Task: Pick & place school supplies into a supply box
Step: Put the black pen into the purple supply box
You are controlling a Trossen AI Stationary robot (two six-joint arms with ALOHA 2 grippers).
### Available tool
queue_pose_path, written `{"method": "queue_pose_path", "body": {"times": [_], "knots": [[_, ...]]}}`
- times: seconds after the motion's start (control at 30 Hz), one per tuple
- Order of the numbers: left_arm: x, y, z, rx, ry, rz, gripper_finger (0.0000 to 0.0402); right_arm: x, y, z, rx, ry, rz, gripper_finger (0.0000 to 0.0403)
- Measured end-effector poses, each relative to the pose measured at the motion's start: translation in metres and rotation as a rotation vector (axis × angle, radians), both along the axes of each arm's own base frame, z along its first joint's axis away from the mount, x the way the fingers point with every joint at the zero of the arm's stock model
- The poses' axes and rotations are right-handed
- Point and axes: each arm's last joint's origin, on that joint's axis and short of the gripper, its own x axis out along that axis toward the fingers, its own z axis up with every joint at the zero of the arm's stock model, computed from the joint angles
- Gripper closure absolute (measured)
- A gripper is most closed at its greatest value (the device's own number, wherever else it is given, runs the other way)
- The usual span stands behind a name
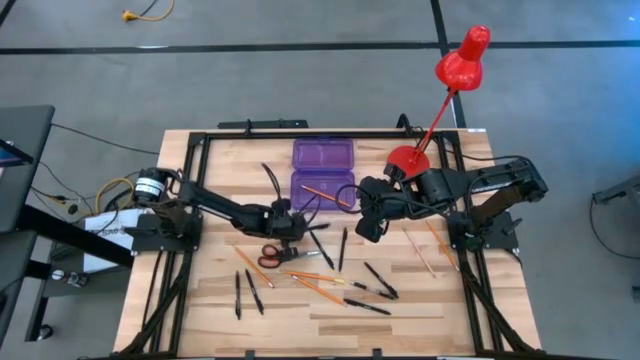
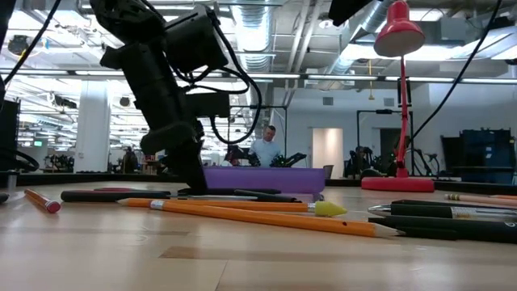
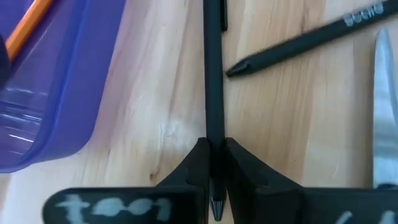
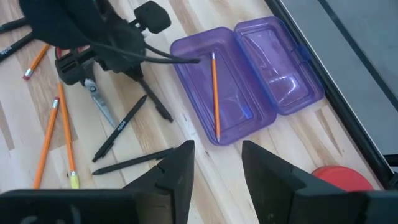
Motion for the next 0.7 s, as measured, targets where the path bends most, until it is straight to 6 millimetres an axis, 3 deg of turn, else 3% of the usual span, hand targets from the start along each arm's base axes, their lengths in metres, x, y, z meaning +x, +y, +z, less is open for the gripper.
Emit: {"method": "queue_pose_path", "body": {"times": [0.3,0.7], "knots": [[0.003,-0.006,0.018,0.079,0.148,-0.128,0.0393,0.000,0.000,0.000,0.000,0.000,0.000,0.0274],[0.024,-0.009,0.056,0.121,0.087,-0.170,0.0395,0.000,0.001,0.000,0.000,0.000,0.002,0.0274]]}}
